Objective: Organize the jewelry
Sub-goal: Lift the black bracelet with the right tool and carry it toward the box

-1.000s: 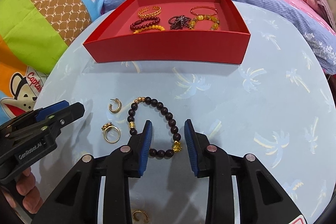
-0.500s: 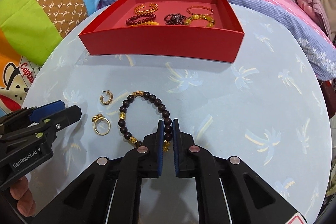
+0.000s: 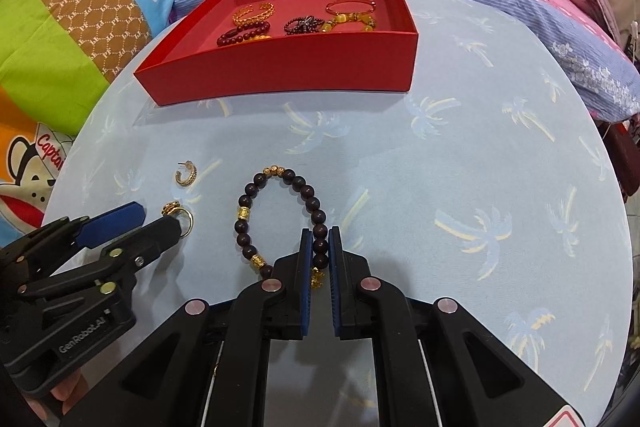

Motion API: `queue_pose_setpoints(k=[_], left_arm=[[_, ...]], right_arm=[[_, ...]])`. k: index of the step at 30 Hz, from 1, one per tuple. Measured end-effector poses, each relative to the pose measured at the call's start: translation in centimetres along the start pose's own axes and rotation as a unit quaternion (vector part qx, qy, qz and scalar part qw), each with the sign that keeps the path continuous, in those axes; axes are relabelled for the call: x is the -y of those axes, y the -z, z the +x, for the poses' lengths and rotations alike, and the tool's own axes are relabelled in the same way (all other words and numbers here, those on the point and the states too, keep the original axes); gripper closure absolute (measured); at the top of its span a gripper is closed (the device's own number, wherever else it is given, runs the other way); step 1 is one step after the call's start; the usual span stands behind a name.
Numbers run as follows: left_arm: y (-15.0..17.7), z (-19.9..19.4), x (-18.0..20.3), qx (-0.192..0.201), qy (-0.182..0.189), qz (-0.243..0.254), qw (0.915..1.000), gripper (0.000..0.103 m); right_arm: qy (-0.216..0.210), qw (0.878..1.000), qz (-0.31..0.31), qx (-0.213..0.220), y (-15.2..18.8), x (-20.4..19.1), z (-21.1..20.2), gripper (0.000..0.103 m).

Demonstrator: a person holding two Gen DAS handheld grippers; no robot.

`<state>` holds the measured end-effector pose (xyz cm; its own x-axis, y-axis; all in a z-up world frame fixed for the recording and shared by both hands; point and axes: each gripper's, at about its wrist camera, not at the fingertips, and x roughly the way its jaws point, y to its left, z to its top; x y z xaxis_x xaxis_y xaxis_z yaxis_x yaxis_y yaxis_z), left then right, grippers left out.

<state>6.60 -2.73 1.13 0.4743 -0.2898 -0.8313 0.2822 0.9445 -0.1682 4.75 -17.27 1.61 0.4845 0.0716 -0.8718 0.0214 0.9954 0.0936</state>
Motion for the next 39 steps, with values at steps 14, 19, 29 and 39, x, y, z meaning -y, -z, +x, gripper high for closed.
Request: queue_pose_setpoints(k=[14, 19, 29, 39], left_arm=[[-0.1, 0.3, -0.2, -0.004, -0.008, 0.018, 0.9998, 0.099], [-0.1, -0.2, -0.3, -0.002, -0.008, 0.016, 0.9998, 0.103], [-1.2, -1.9, -0.7, 0.016, -0.005, 0.011, 0.9998, 0.103], [-3.4, -3.4, -1.0, 0.038, -0.009, -0.002, 0.9992, 0.103]], right_arm=[[-0.016, 1.000, 0.006, 0.006, 0.9, -0.8, -0.3, 0.095], [-0.021, 1.000, 0.013, 0.014, 0.8, -0.6, -0.9, 0.096], [-0.027, 0.998, 0.021, 0.045, -1.0, -0.2, -3.4, 0.096], [-0.042, 0.996, 0.019, 0.079, -3.3, 0.3, -6.3, 0.096]])
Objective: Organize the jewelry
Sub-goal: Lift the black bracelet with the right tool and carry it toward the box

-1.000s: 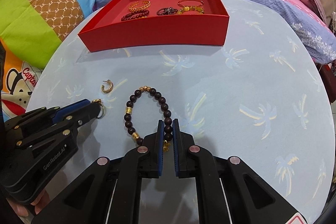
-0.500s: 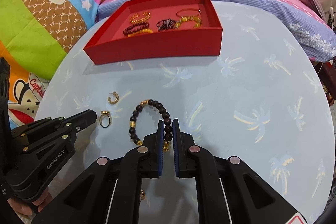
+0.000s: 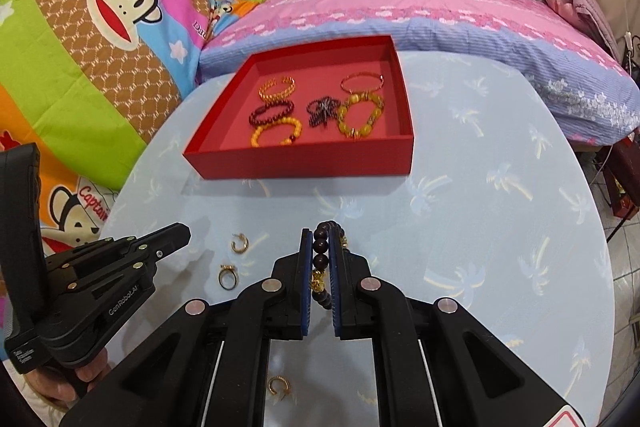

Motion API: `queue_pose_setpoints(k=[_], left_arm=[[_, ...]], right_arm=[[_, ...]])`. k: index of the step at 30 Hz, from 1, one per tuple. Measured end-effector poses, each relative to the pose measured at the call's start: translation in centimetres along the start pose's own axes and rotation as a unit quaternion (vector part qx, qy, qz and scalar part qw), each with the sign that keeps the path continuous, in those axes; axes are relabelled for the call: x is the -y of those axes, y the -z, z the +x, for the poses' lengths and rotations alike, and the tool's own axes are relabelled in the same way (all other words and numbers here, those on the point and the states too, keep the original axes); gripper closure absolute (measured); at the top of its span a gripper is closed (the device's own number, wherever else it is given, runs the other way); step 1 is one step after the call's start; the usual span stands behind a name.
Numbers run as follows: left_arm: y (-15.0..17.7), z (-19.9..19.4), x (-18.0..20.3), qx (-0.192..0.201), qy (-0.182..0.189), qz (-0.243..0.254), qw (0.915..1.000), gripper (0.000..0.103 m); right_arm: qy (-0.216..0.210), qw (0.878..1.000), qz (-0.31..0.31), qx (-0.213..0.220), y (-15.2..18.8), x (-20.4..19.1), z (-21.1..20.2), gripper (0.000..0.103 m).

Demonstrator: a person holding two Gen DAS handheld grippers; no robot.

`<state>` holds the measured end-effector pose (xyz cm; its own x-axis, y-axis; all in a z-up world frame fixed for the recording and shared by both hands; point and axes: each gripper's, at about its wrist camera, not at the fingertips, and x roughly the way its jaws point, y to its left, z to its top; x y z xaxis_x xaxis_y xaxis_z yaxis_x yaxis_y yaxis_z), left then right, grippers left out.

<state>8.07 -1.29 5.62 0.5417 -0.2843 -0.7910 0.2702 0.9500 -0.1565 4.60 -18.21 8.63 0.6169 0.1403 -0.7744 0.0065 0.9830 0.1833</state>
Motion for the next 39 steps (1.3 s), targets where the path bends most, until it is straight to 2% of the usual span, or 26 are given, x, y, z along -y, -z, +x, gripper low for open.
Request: queue_pose_setpoints(k=[7, 13, 19, 25, 32, 39], left_arm=[[-2.7, -0.8, -0.7, 0.024, -0.001, -0.003, 0.9997, 0.103], [-6.7, -1.3, -1.6, 0.050, 0.011, -0.010, 0.9987, 0.103], [-10.5, -0.7, -1.7, 0.072, 0.008, -0.006, 0.9973, 0.103], [-12.2, 1.4, -1.7, 0.068, 0.009, -0.006, 0.9976, 0.103], [-11.8, 2.4, -2.3, 0.057, 0.014, -0.012, 0.9982, 0.103], [-6.3, 2.3, -2.6, 0.019, 0.025, -0.017, 0.9993, 0.102]], right_arm=[[-0.007, 1.000, -0.006, 0.026, -3.6, 0.0, -0.9, 0.096], [-0.014, 0.999, -0.013, 0.047, -7.4, -0.4, -0.7, 0.096], [-0.018, 0.998, -0.020, 0.060, -11.1, -1.3, 0.7, 0.096], [-0.026, 0.998, -0.018, 0.052, -12.9, -1.8, 3.2, 0.096], [-0.019, 0.999, -0.019, 0.036, -12.4, -1.8, 5.0, 0.096], [-0.020, 1.000, -0.004, 0.024, -9.6, -0.7, 4.3, 0.096]])
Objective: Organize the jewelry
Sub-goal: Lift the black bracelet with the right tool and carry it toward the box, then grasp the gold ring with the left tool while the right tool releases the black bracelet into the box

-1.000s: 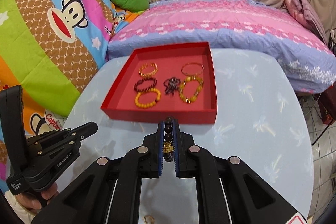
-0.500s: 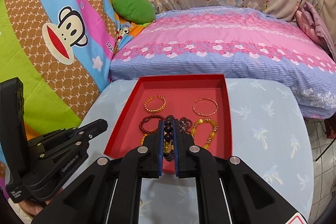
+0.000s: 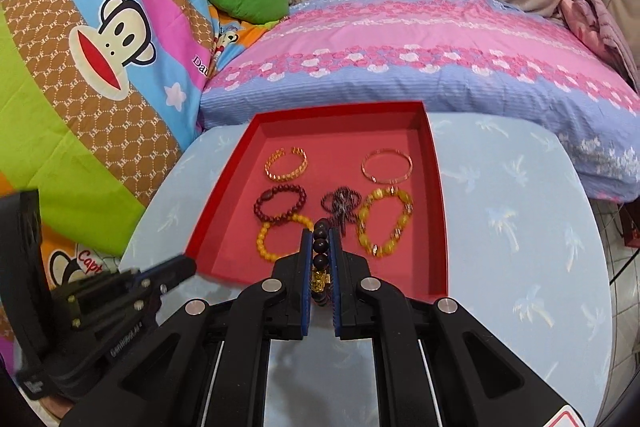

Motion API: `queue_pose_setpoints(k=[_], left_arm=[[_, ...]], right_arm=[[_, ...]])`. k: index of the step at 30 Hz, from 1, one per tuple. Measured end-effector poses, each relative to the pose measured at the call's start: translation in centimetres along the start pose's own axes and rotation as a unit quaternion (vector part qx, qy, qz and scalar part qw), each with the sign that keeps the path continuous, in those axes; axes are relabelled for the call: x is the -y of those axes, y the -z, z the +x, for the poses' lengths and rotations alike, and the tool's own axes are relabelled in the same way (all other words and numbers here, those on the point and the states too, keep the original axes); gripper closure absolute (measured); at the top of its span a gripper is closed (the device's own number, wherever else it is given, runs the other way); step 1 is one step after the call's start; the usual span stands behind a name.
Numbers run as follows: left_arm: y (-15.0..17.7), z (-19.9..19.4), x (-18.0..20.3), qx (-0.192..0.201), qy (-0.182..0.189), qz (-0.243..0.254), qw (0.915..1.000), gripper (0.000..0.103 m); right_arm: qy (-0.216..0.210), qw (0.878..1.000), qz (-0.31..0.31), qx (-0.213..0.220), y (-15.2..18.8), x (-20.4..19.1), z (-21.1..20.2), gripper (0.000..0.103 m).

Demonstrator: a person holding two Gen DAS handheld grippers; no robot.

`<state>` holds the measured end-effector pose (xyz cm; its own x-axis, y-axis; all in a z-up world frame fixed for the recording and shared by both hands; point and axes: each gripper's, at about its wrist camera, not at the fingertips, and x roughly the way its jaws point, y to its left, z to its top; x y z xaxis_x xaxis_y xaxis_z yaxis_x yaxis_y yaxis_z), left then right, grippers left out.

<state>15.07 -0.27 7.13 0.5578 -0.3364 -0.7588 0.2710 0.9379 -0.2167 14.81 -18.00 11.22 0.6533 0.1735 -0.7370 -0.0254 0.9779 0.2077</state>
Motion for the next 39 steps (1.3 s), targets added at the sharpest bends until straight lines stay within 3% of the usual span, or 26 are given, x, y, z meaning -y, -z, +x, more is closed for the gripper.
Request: queue_pose_setpoints(k=[5, 10, 14, 23, 26, 34, 39], left_arm=[[3.8, -0.2, -0.5, -0.023, 0.005, -0.009, 0.9997, 0.099], [6.2, -0.8, -0.4, -0.032, 0.010, -0.011, 0.9994, 0.069], [7.9, -0.5, 0.7, -0.046, 0.014, -0.002, 0.9989, 0.060], [9.5, 1.4, 3.2, -0.063, -0.006, 0.035, 0.9974, 0.060], [9.4, 1.5, 3.3, -0.070, 0.010, 0.040, 0.9967, 0.084], [8.7, 0.5, 3.4, -0.065, 0.026, 0.040, 0.9968, 0.084], [4.9, -1.1, 3.1, -0.034, 0.031, 0.039, 0.9982, 0.084]], right_arm=[[0.007, 1.000, 0.005, -0.005, 2.3, 0.4, -1.2, 0.096], [0.011, 1.000, 0.010, -0.009, 3.8, 0.9, -2.5, 0.096], [0.010, 1.000, 0.016, -0.011, 4.6, 1.1, -3.0, 0.096], [0.003, 1.000, 0.014, -0.014, 5.3, 0.7, -3.2, 0.096], [0.002, 1.000, 0.013, -0.013, 5.3, 0.5, -3.1, 0.096], [0.002, 1.000, 0.014, -0.008, 4.8, 0.7, -3.3, 0.096], [0.000, 1.000, -0.001, 0.011, 2.5, 0.3, -3.5, 0.096]])
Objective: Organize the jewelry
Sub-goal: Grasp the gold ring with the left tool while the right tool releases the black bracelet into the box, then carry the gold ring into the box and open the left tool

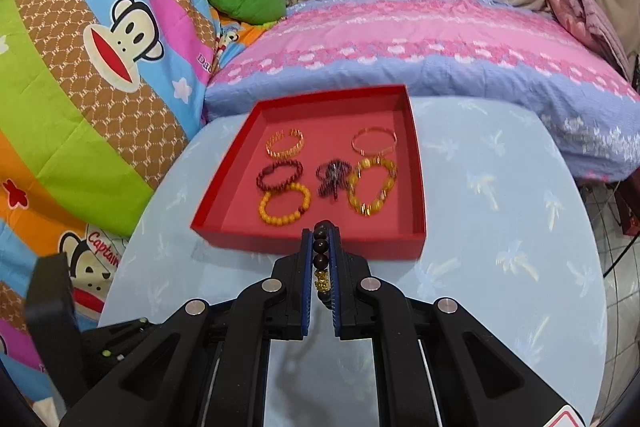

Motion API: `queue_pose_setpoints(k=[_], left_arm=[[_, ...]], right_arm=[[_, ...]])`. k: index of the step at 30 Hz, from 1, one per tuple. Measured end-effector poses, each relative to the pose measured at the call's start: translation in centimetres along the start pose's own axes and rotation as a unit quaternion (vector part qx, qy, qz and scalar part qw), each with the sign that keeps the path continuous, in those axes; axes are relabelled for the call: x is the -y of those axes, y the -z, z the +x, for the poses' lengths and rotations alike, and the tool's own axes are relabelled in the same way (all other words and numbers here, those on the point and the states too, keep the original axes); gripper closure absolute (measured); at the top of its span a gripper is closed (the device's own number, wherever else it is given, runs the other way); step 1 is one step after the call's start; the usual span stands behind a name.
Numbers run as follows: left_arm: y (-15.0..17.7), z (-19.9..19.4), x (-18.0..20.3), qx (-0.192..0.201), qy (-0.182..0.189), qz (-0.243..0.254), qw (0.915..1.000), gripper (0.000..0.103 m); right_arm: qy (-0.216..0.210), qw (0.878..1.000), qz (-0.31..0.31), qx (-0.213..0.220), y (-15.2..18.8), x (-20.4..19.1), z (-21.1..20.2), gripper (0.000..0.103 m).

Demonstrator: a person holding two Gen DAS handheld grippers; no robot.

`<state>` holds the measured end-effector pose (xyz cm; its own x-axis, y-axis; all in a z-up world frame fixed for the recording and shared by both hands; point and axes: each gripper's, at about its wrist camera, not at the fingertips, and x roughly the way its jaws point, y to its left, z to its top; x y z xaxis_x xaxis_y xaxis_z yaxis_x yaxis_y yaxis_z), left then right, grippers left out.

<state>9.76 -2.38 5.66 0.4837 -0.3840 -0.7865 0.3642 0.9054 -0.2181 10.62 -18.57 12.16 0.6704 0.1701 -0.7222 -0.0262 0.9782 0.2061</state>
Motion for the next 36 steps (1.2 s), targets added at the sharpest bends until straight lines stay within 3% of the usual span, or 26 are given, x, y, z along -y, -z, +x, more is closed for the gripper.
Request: queue_pose_setpoints(k=[6, 11, 12, 13, 15, 18, 24, 36], left_arm=[[-7.2, -0.9, -1.1, 0.060, -0.020, -0.002, 0.9980, 0.084], [-10.2, 2.2, -2.2, 0.054, -0.034, -0.012, 0.9979, 0.084], [-10.1, 2.9, -2.4, 0.048, -0.039, -0.018, 0.9979, 0.077], [-10.1, 3.7, -2.7, 0.043, -0.041, -0.027, 0.9979, 0.057], [-9.5, 4.1, -3.1, 0.050, -0.061, -0.038, 0.9961, 0.044], [-8.7, 4.0, -3.1, 0.050, -0.061, -0.035, 0.9963, 0.044], [-7.5, 3.2, -3.2, 0.050, -0.069, -0.041, 0.9956, 0.044], [-3.1, 0.7, -2.5, 0.042, -0.079, -0.035, 0.9953, 0.044]], right_arm=[[-0.010, 0.999, -0.016, 0.034, -5.0, -1.4, 0.8, 0.096], [-0.045, 0.999, 0.006, 0.002, -6.0, -1.3, 4.5, 0.095], [-0.044, 0.999, 0.008, -0.014, -5.7, -1.2, 5.7, 0.095], [-0.035, 0.999, 0.010, -0.022, -5.2, -0.9, 6.5, 0.094], [-0.014, 0.999, 0.019, -0.033, -4.2, -0.3, 7.4, 0.083], [-0.011, 0.999, 0.034, -0.031, -3.1, 0.6, 6.9, 0.075], [-0.004, 0.999, 0.028, -0.020, -1.9, 0.6, 5.1, 0.071], [-0.008, 0.999, 0.018, -0.043, 2.9, 0.1, 2.3, 0.071]])
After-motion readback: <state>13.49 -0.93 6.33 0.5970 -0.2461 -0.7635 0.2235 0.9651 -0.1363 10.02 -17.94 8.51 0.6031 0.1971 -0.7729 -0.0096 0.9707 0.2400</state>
